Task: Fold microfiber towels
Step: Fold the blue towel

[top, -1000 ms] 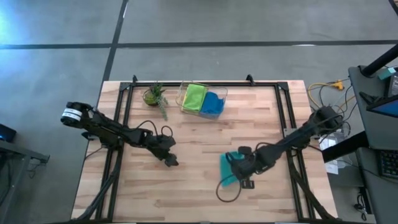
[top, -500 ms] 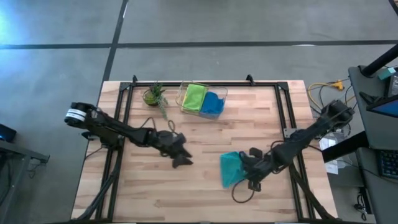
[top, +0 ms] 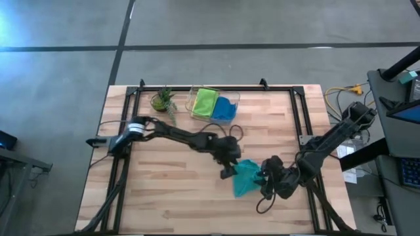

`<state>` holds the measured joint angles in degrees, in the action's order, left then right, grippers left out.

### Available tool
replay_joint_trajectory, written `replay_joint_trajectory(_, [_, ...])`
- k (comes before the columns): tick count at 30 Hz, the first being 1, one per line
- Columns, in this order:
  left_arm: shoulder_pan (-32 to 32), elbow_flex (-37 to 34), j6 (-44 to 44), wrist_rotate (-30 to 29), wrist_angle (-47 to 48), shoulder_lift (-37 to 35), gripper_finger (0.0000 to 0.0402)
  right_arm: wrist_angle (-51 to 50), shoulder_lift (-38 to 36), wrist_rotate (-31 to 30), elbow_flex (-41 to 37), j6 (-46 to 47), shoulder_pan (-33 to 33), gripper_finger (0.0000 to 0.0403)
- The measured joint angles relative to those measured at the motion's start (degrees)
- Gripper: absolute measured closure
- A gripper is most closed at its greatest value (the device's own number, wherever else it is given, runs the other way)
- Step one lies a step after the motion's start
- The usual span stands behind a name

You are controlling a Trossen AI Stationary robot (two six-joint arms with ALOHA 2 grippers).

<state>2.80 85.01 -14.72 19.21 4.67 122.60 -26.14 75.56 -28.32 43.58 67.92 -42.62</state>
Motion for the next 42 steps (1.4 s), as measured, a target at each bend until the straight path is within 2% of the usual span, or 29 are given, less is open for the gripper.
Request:
replay_joint_trajectory(3, [-0.88, 6.43, 3.31, 0.21, 9.76, 3.32, 0.0146, 2.79, 1.72, 0.02, 0.01, 1.04, -0.92, 0.0232])
replay_joint_trajectory(7, [-1.44, 9.19, 3.59, 0.16, 11.69, 4.76, 0.0148, 5.29, 4.27, -0.22, 0.01, 2.18, -1.95, 0.0237])
replay_joint_trajectory(14, [-1.33, 9.13, 3.45, -0.72, 10.98, 4.99, 0.0192, 6.18, 8.70, -2.13, -0.16, 2.29, -1.61, 0.0256])
replay_joint_trajectory(19, [-0.84, 9.03, 3.47, -0.93, 10.94, 4.99, 0.0235, 7.22, 8.23, -3.47, -0.07, 1.68, -0.84, 0.0269])
replay_joint_trajectory(33, [-0.28, 7.78, 5.03, -0.59, 12.41, 4.99, 0.0389, 5.40, 7.81, -3.21, -0.62, 1.66, 0.15, 0.0280])
replay_joint_trajectory(42, [-0.19, 7.57, 6.36, -1.31, 16.26, 3.53, 0.0400, 7.11, 7.33, -4.33, -0.56, -2.27, 4.86, 0.0296])
